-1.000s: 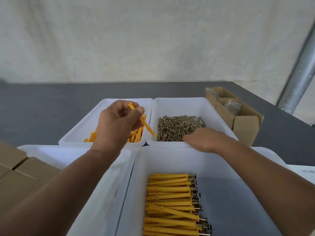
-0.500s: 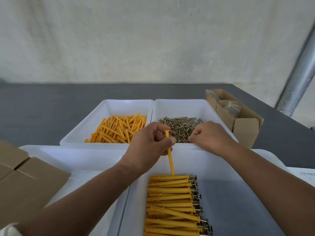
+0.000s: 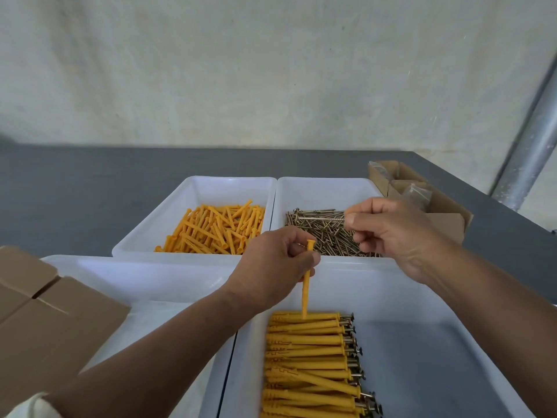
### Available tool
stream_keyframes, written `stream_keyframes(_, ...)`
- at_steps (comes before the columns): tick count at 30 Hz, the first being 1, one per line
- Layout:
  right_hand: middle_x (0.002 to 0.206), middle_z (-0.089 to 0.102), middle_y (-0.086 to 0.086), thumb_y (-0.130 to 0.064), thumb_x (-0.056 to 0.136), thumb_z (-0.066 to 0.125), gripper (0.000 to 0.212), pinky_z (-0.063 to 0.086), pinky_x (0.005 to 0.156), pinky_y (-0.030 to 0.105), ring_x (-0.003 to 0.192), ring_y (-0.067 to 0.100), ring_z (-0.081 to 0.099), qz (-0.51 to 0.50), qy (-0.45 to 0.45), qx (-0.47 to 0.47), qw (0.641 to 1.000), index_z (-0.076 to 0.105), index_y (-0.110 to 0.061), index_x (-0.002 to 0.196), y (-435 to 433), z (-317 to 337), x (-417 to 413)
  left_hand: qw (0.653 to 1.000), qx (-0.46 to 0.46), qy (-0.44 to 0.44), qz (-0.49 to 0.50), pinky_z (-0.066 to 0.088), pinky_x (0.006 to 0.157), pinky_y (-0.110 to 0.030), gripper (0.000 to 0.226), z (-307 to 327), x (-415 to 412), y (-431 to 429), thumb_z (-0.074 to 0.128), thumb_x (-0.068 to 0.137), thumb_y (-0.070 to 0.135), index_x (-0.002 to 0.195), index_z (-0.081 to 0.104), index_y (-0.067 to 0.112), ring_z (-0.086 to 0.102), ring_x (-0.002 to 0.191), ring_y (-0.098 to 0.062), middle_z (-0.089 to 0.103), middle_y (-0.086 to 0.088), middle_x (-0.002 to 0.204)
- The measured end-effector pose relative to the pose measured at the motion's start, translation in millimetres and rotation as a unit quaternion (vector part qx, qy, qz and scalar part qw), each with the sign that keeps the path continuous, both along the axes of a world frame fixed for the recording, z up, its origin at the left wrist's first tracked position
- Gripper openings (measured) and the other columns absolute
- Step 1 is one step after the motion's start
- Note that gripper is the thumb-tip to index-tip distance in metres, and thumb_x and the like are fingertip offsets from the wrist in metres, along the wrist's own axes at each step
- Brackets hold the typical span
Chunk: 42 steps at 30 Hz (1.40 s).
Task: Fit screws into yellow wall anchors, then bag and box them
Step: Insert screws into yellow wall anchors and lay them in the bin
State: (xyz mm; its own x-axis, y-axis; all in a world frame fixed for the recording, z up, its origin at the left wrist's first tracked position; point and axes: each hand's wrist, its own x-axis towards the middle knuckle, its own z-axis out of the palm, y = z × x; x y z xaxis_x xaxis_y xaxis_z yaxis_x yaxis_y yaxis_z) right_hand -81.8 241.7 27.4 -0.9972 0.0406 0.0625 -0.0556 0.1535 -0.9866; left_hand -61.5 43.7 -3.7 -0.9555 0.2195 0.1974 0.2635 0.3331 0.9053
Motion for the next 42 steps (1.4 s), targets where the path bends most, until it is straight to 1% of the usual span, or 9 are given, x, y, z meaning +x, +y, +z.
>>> stream_keyframes(4,0.066,0.069,0.002,-0.004,0.082,0.071,0.01,0.05,0.052,0.021,0.056,0.009,0.062,0.098,0.006,0.085,0.992,0.071,-0.013,0.081,-7,17,17,1.0,-0.006,0.01,-0.014,0.059,0.071,-0.024,0.017,0,2,-1,0.066,0.09,0.015,0.102,0.065,0.027,0.071,0.074,-0.005,0.071,0.006,0.07)
stream_keyframes(9,0.078,0.074,-0.006,-0.008,0.083,0.069,0.022,0.055,0.065,0.025,0.067,0.004,0.066,0.167,0.002,0.315,0.934,0.061,-0.027,0.091,-17,21,30,1.0,-0.011,0.015,-0.024,0.06,0.072,-0.029,0.013,2,3,-2,0.068,0.09,0.013,0.085,0.064,0.025,0.072,0.076,-0.011,0.066,0.012,0.062)
stream_keyframes(12,0.082,0.073,-0.014,-0.009,0.087,0.063,0.027,0.058,0.074,0.033,0.073,0.002,0.067,0.18,-0.003,0.366,0.913,0.054,-0.033,0.097,-19,18,31,0.999,-0.011,0.019,-0.029,0.06,0.075,-0.032,0.019,2,3,-2,0.068,0.09,0.013,0.09,0.064,0.031,0.071,0.079,-0.015,0.067,0.011,0.063)
stream_keyframes(15,0.086,0.072,-0.006,-0.006,0.087,0.066,0.036,0.059,0.073,0.032,0.075,0.009,0.07,0.171,0.016,0.313,0.934,0.052,-0.03,0.11,-17,20,31,0.999,-0.008,0.022,-0.028,0.06,0.074,-0.032,0.018,2,3,-2,0.067,0.09,0.013,0.1,0.066,0.028,0.071,0.078,-0.017,0.07,0.007,0.068)
stream_keyframes(19,0.083,0.069,0.003,0.004,0.084,0.066,0.077,0.056,0.064,0.023,0.074,0.017,0.073,0.118,0.04,0.189,0.974,0.034,-0.033,0.144,-15,20,27,0.998,-0.031,0.025,-0.044,0.059,0.073,-0.027,0.019,2,4,-3,0.067,0.09,0.015,0.108,0.069,0.022,0.07,0.075,-0.007,0.071,0.007,0.07)
stream_keyframes(26,0.073,0.071,0.007,0.008,0.08,0.071,0.103,0.058,0.061,0.03,0.073,0.026,0.074,0.068,0.056,0.035,0.995,0.02,-0.051,0.148,-17,19,25,0.996,-0.048,0.02,-0.069,0.059,0.082,-0.038,0.02,2,5,-3,0.07,0.089,0.017,0.107,0.071,0.024,0.071,0.081,-0.014,0.07,0.009,0.07)
stream_keyframes(30,0.075,0.073,0.006,0.002,0.08,0.073,0.1,0.057,0.062,0.026,0.074,0.023,0.074,0.054,0.064,0.052,0.995,0.023,-0.054,0.145,-20,17,26,0.996,-0.041,0.015,-0.073,0.058,0.084,-0.044,0.017,2,5,-3,0.07,0.088,0.017,0.101,0.07,0.029,0.071,0.081,-0.017,0.07,0.009,0.07)
stream_keyframes(36,0.075,0.074,-0.001,-0.008,0.078,0.077,0.094,0.049,0.075,0.03,0.071,0.005,0.068,0.066,0.062,0.106,0.99,0.027,-0.057,0.14,-21,12,23,0.997,-0.016,-0.001,-0.078,0.06,0.077,-0.034,0.013,2,5,-3,0.07,0.088,0.013,0.096,0.068,0.024,0.072,0.076,-0.015,0.07,0.007,0.068)
stream_keyframes(42,0.083,0.075,-0.006,-0.012,0.08,0.075,0.036,0.042,0.074,0.029,0.077,0.003,0.066,0.073,0.032,0.121,0.989,0.063,-0.039,0.101,-24,13,26,0.997,0.024,-0.018,-0.068,0.058,0.068,-0.024,0.017,5,6,-3,0.072,0.086,0.012,0.099,0.064,0.019,0.072,0.074,-0.016,0.073,0.001,0.069)
